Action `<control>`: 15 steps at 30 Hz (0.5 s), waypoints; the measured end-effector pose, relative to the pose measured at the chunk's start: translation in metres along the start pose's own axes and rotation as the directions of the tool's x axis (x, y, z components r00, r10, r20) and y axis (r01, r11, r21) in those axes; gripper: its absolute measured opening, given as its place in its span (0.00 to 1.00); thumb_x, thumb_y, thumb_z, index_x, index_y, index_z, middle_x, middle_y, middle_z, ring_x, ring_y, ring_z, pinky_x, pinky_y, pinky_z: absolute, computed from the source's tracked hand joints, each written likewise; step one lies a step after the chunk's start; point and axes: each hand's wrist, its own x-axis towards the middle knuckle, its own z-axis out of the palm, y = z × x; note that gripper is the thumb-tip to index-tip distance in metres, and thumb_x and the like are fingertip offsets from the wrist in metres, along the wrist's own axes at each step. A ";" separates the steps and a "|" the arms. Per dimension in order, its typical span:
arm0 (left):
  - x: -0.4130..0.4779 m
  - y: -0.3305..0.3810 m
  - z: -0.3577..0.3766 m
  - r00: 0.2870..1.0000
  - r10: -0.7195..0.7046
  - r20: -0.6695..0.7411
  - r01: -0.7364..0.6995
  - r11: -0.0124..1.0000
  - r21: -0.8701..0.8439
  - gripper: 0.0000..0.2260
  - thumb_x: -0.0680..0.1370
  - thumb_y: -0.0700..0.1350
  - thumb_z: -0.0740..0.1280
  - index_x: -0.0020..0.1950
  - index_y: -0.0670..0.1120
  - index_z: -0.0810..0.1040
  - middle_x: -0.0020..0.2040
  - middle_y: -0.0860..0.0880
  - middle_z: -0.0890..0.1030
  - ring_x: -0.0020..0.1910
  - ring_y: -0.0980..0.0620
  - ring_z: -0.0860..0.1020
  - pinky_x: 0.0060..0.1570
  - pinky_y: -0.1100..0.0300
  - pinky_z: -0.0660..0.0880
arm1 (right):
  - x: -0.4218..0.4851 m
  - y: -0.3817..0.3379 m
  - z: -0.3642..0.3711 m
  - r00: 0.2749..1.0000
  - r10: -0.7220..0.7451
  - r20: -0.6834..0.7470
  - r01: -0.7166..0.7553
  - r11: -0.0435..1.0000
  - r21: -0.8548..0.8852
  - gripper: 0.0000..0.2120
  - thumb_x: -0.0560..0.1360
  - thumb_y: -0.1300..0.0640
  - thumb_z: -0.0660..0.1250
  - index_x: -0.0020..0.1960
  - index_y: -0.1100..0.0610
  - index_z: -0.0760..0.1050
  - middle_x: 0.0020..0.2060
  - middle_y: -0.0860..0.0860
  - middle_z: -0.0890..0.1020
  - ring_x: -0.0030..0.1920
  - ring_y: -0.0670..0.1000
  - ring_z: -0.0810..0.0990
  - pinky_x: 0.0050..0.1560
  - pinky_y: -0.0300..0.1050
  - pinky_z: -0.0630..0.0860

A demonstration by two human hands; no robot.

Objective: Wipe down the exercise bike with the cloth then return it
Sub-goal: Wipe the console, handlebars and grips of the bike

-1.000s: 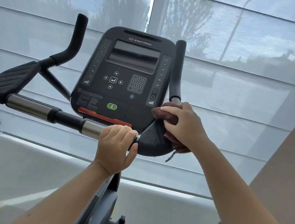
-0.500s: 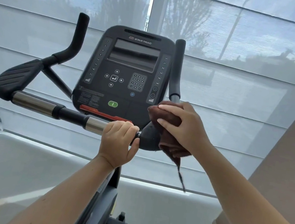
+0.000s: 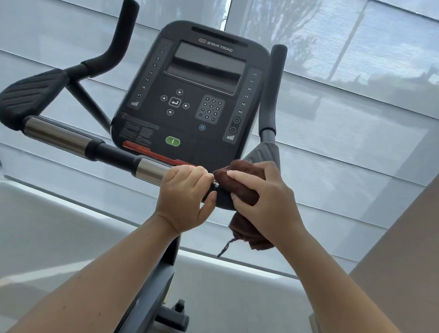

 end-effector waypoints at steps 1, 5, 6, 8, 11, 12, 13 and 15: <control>0.000 0.000 0.000 1.000 0.005 -0.002 -0.005 1.000 -0.003 0.15 0.75 0.48 0.54 0.39 0.41 0.77 0.37 0.45 0.80 0.36 0.45 0.77 0.43 0.55 0.67 | -0.004 -0.002 0.002 1.000 -0.002 -0.031 0.001 1.000 -0.006 0.18 0.69 0.58 0.70 0.58 0.47 0.77 0.53 0.53 0.74 0.49 0.54 0.77 0.51 0.41 0.73; 0.000 -0.003 0.001 1.000 0.014 -0.012 -0.015 0.999 -0.031 0.13 0.75 0.47 0.56 0.39 0.42 0.76 0.37 0.46 0.80 0.37 0.46 0.76 0.42 0.54 0.68 | -0.017 -0.006 0.012 0.990 -0.013 -0.142 0.012 1.000 -0.014 0.19 0.68 0.62 0.71 0.57 0.51 0.78 0.52 0.57 0.75 0.48 0.57 0.78 0.48 0.46 0.77; 0.000 -0.003 0.001 1.000 0.014 -0.015 -0.015 0.999 -0.037 0.13 0.75 0.47 0.56 0.40 0.43 0.76 0.37 0.46 0.80 0.37 0.46 0.76 0.42 0.54 0.68 | -0.022 -0.006 0.014 0.986 -0.026 -0.165 0.022 1.000 -0.022 0.20 0.67 0.63 0.71 0.58 0.52 0.78 0.52 0.57 0.75 0.48 0.57 0.78 0.48 0.47 0.78; 0.000 -0.002 0.002 1.000 0.014 -0.018 -0.015 0.999 -0.048 0.13 0.75 0.47 0.56 0.40 0.43 0.77 0.37 0.47 0.80 0.37 0.46 0.76 0.43 0.54 0.67 | -0.032 -0.005 0.018 0.975 -0.053 -0.215 0.043 0.998 -0.050 0.21 0.65 0.65 0.72 0.57 0.54 0.78 0.52 0.59 0.75 0.47 0.59 0.79 0.47 0.48 0.79; 0.000 -0.003 0.001 1.000 0.006 -0.004 -0.007 0.999 -0.050 0.13 0.75 0.48 0.56 0.41 0.44 0.77 0.37 0.48 0.80 0.38 0.46 0.76 0.43 0.54 0.67 | -0.046 -0.006 0.026 0.956 -0.063 -0.287 0.045 0.997 -0.070 0.22 0.65 0.66 0.74 0.58 0.55 0.78 0.53 0.61 0.75 0.49 0.59 0.79 0.47 0.50 0.80; -0.001 -0.003 0.001 1.000 0.004 0.003 -0.004 0.999 -0.047 0.12 0.75 0.48 0.57 0.41 0.44 0.77 0.37 0.48 0.80 0.38 0.46 0.76 0.43 0.54 0.67 | -0.050 -0.007 0.028 0.950 -0.057 -0.306 0.040 0.997 -0.062 0.22 0.65 0.66 0.74 0.58 0.55 0.78 0.53 0.61 0.75 0.49 0.59 0.78 0.47 0.50 0.80; -0.001 -0.003 0.001 1.000 0.004 0.010 -0.003 0.999 -0.046 0.12 0.75 0.48 0.57 0.41 0.44 0.77 0.37 0.48 0.80 0.38 0.47 0.76 0.44 0.55 0.66 | -0.054 -0.007 0.029 0.947 -0.047 -0.317 0.033 0.998 -0.050 0.22 0.65 0.66 0.74 0.58 0.55 0.78 0.54 0.60 0.75 0.50 0.58 0.78 0.48 0.50 0.80; -0.001 -0.002 0.000 1.000 0.001 0.019 0.000 0.999 -0.047 0.13 0.75 0.48 0.56 0.41 0.44 0.78 0.37 0.48 0.80 0.38 0.47 0.76 0.44 0.55 0.66 | -0.062 -0.007 0.030 0.949 -0.034 -0.313 0.023 0.999 -0.038 0.22 0.65 0.66 0.74 0.58 0.55 0.78 0.54 0.60 0.75 0.51 0.58 0.78 0.50 0.50 0.80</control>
